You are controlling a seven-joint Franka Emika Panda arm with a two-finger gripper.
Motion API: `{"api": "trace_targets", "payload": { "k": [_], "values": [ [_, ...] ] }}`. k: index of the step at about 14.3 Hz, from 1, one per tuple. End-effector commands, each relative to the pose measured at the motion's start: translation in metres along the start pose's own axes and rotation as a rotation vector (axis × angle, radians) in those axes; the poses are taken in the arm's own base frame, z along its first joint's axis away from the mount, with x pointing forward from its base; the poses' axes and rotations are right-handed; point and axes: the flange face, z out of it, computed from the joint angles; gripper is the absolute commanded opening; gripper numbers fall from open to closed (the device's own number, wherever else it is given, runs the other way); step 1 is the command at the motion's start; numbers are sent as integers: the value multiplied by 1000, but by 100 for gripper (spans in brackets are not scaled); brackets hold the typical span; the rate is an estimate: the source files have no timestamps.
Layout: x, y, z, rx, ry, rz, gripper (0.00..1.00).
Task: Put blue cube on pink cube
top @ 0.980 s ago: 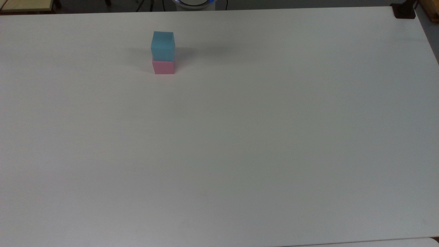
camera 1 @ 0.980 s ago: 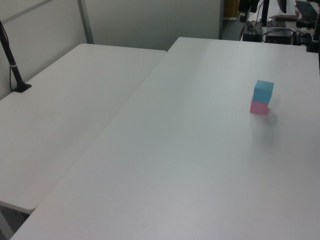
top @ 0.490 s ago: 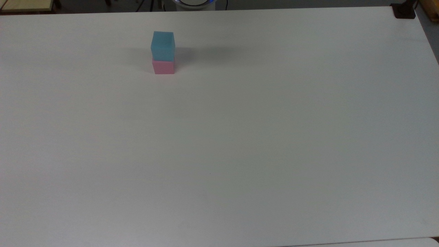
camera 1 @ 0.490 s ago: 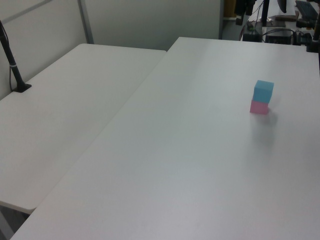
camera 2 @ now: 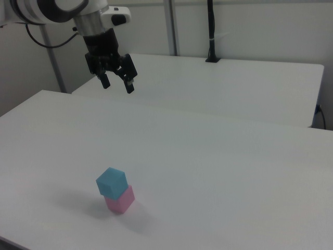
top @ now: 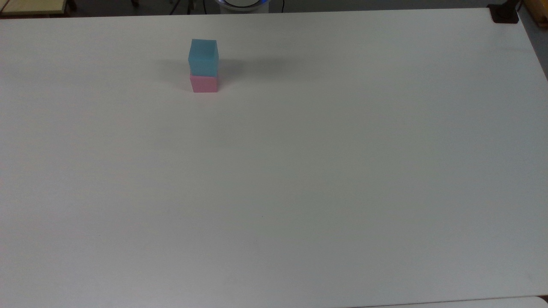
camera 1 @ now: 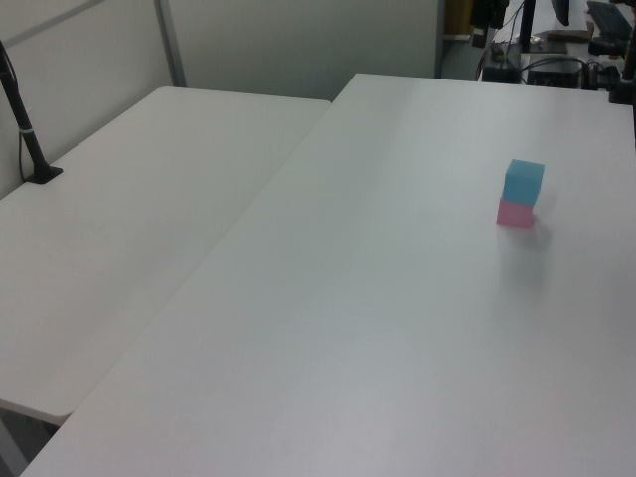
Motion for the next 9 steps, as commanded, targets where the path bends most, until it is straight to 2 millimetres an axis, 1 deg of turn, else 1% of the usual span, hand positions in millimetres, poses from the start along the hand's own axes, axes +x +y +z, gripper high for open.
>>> {"api": "trace_targets", "payload": {
  "k": [1, 2, 3, 5, 9],
  "values": [
    [2, -1, -7, 48, 9, -37, 100],
    [3, 4, -6, 54, 9, -26, 100],
    [3, 5, -6, 63, 9, -18, 100],
    [3, -1, -6, 70, 7, -24, 100],
    [3, -2, -6, 72, 7, -23, 100]
  ]
}}
